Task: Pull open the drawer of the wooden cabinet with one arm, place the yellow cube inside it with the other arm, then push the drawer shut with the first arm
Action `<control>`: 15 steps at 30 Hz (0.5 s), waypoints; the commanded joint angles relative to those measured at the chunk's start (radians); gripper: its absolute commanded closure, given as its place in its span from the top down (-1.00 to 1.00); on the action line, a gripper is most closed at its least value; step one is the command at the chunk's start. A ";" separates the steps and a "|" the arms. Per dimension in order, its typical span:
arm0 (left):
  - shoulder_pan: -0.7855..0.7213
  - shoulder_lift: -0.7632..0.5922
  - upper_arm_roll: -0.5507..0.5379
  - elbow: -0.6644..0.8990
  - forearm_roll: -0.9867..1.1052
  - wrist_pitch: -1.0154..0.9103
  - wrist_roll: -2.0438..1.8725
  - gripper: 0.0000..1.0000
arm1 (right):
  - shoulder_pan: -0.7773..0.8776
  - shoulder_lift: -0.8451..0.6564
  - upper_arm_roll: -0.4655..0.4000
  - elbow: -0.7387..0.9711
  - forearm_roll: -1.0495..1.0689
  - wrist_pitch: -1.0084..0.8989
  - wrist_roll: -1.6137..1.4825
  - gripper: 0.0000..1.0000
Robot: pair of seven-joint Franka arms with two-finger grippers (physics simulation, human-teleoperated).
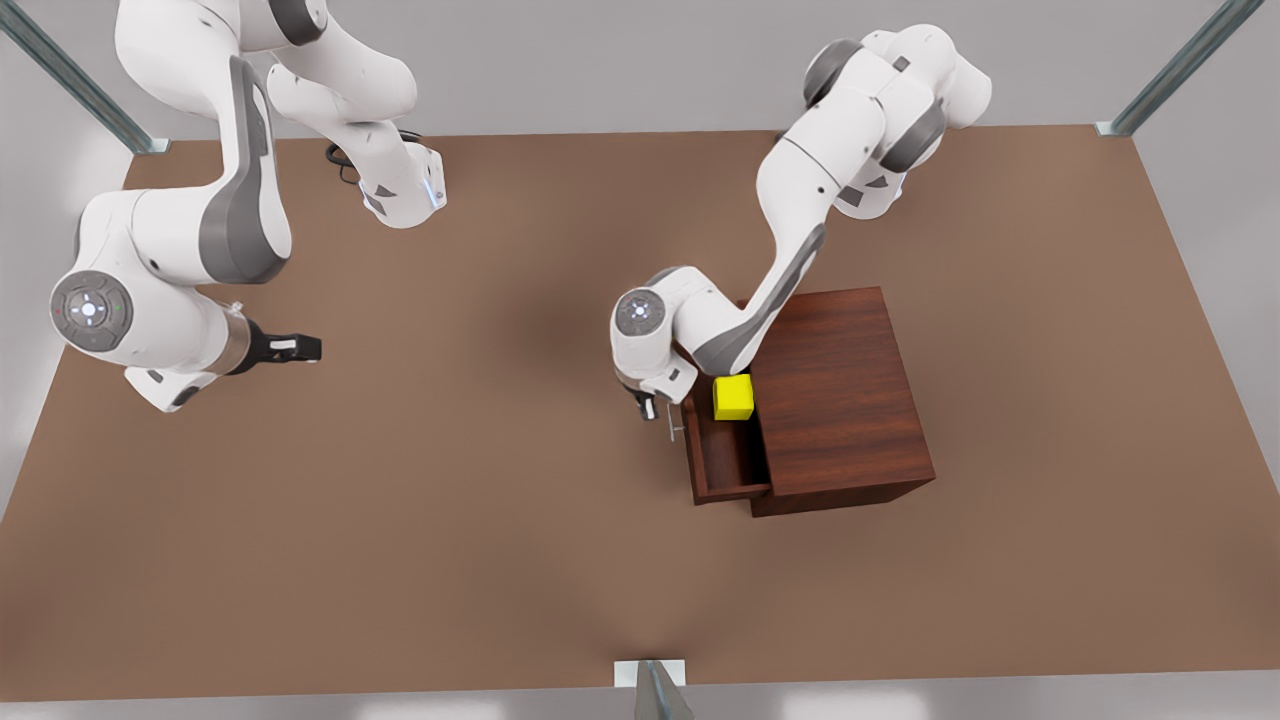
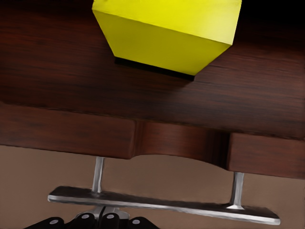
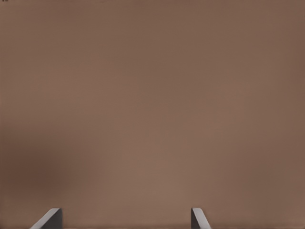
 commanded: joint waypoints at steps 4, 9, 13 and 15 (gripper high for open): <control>0.030 -0.002 -0.005 0.000 -0.003 -0.014 -0.048 -0.57 | 0.000 -0.001 0.002 -0.002 0.004 0.004 0.081 1.00; 0.078 -0.002 -0.036 0.000 -0.001 -0.018 -0.021 -0.57 | 0.000 -0.001 0.002 -0.008 0.004 0.004 0.080 1.00; 0.150 -0.020 -0.083 -0.038 0.003 -0.030 0.015 -0.57 | 0.000 -0.001 0.002 -0.010 0.004 0.004 0.080 1.00; 0.184 -0.028 -0.102 -0.049 0.006 -0.047 0.044 -0.57 | 0.000 -0.001 0.002 -0.010 0.002 0.004 0.080 1.00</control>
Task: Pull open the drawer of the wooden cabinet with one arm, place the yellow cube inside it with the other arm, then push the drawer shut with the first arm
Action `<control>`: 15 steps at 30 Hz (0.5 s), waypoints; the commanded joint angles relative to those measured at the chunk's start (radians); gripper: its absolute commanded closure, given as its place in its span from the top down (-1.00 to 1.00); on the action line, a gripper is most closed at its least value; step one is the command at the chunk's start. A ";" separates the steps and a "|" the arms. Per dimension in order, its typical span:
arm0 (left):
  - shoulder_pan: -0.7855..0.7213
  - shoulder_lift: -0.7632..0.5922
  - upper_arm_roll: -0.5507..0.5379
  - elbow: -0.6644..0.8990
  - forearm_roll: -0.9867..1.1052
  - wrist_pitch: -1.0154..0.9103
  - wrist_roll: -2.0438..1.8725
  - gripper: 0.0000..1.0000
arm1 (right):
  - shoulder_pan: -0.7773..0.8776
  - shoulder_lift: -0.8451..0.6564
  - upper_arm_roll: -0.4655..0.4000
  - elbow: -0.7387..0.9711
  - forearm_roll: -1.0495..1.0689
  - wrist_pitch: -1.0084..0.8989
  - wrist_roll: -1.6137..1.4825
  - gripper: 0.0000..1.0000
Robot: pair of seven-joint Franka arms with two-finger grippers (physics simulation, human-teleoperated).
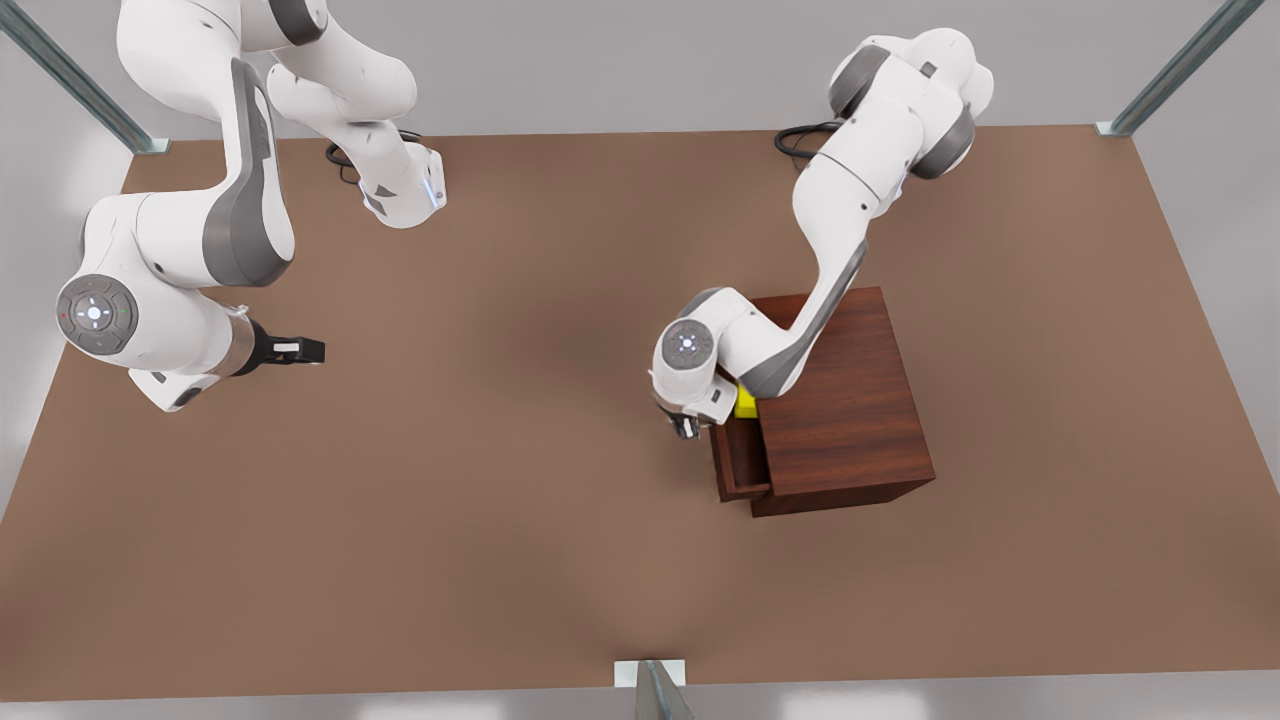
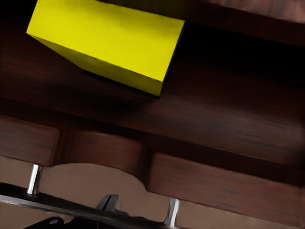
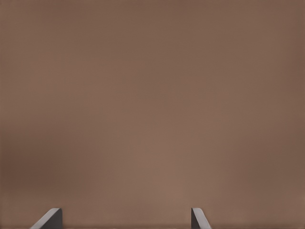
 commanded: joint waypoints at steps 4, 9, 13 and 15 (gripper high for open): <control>0.023 -0.016 -0.009 -0.009 0.002 -0.089 0.079 -0.57 | 0.000 -0.001 0.002 -0.002 0.000 0.000 0.035 1.00; 0.034 -0.048 -0.009 -0.050 0.000 -0.113 0.081 -0.57 | 0.002 -0.001 0.003 -0.002 0.001 0.000 0.035 1.00; 0.055 -0.051 -0.009 -0.061 0.003 -0.112 0.082 -0.57 | 0.002 -0.001 0.003 -0.002 0.001 0.000 0.035 1.00; 0.060 -0.049 -0.009 -0.061 0.007 -0.101 0.084 -0.57 | 0.002 -0.001 0.003 -0.004 0.000 0.000 0.035 1.00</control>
